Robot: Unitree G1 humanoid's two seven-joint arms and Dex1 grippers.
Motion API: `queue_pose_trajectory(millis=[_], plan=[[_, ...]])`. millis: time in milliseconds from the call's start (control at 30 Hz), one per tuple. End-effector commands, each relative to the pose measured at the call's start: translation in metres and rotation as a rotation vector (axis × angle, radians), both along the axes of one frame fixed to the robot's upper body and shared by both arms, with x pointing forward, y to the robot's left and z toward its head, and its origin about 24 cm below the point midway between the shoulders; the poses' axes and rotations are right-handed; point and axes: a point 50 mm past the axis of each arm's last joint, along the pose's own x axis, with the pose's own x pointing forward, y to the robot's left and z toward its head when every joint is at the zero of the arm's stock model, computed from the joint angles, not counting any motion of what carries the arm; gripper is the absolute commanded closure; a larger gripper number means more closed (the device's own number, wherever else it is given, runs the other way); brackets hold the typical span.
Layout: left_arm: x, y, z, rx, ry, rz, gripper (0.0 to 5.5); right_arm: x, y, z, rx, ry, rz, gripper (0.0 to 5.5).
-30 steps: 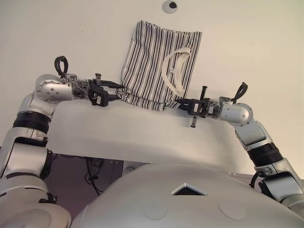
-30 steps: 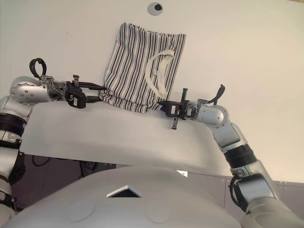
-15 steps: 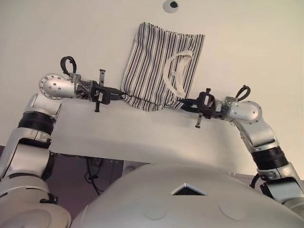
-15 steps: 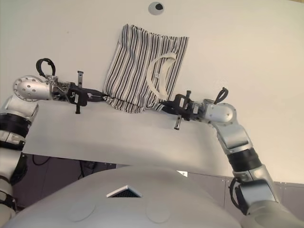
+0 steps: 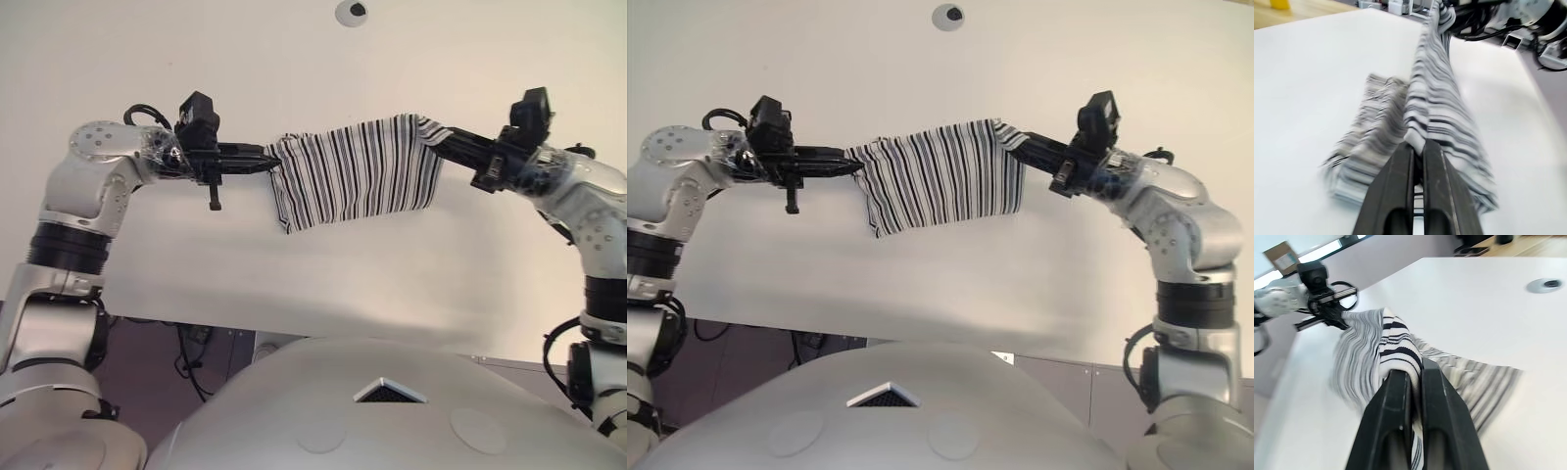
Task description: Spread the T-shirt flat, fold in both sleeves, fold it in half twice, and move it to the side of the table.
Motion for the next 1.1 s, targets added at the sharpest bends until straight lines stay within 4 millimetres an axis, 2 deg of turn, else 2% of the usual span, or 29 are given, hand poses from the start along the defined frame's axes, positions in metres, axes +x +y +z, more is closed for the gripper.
queue_pose_trajectory(millis=[33, 67, 100, 233, 300, 333, 433, 500, 533, 600, 667, 733, 800, 867, 900, 933, 967, 1033, 1100], plan=[[0.013, 0.004, -0.012, 0.068, -0.030, 0.096, 5.50, 0.019, 0.001, -0.016, -0.066, -0.011, -0.117, 5.47], [0.014, 0.004, -0.015, 0.081, -0.023, 0.097, 5.50, 0.021, 0.002, -0.021, -0.059, 0.003, -0.140, 5.47], [0.015, 0.003, -0.017, 0.088, -0.019, 0.103, 5.50, 0.023, 0.001, -0.024, -0.049, 0.016, -0.156, 5.10], [0.028, 0.006, -0.018, 0.073, -0.017, 0.228, 4.80, 0.028, -0.002, -0.034, -0.074, 0.019, -0.230, 4.53], [0.036, 0.010, -0.022, 0.098, -0.021, 0.322, 4.49, 0.032, -0.007, -0.037, -0.100, 0.002, -0.300, 4.18], [0.043, 0.016, -0.023, 0.091, -0.026, 0.422, 4.49, 0.034, 0.000, -0.029, -0.037, -0.060, -0.299, 4.18], [0.057, 0.028, -0.021, 0.021, -0.079, 0.662, 4.49, 0.023, 0.034, -0.006, 0.167, -0.180, -0.134, 4.18], [0.068, 0.023, -0.014, -0.071, -0.178, 0.789, 4.49, 0.005, 0.060, -0.018, 0.142, -0.124, 0.070, 4.18], [0.073, 0.016, -0.011, -0.124, -0.225, 0.849, 4.49, -0.001, 0.067, -0.030, 0.068, -0.093, 0.157, 4.18], [0.080, 0.001, -0.008, -0.224, -0.273, 0.956, 4.49, 0.003, 0.068, -0.057, -0.122, -0.035, 0.198, 4.18], [0.083, -0.015, -0.010, -0.308, -0.268, 1.019, 4.49, 0.024, 0.058, -0.078, -0.271, 0.003, 0.080, 4.18], [0.082, -0.038, -0.014, -0.349, -0.275, 1.017, 4.49, 0.050, 0.033, -0.087, -0.365, 0.016, -0.161, 4.18], [0.077, -0.055, -0.018, -0.373, -0.283, 1.008, 4.49, 0.075, -0.017, -0.084, -0.476, 0.013, -0.520, 4.18], [0.073, -0.060, -0.021, -0.383, -0.288, 1.002, 4.49, 0.084, -0.050, -0.074, -0.526, -0.012, -0.736, 4.18], [0.070, -0.063, -0.025, -0.383, -0.289, 1.003, 4.49, 0.089, -0.064, -0.062, -0.508, -0.064, -0.834, 4.18], [0.066, -0.065, -0.028, -0.393, -0.291, 1.005, 4.49, 0.096, -0.069, -0.047, -0.454, -0.149, -0.864, 4.18], [0.063, -0.068, -0.030, -0.407, -0.299, 1.008, 4.49, 0.101, -0.070, -0.032, -0.393, -0.242, -0.876, 4.18], [0.055, -0.073, -0.028, -0.449, -0.376, 1.035, 4.49, 0.111, -0.063, 0.001, -0.140, -0.419, -0.895, 4.18], [0.049, -0.077, -0.026, -0.511, -0.397, 1.123, 4.49, 0.115, -0.063, 0.018, 0.072, -0.467, -0.943, 4.18]])
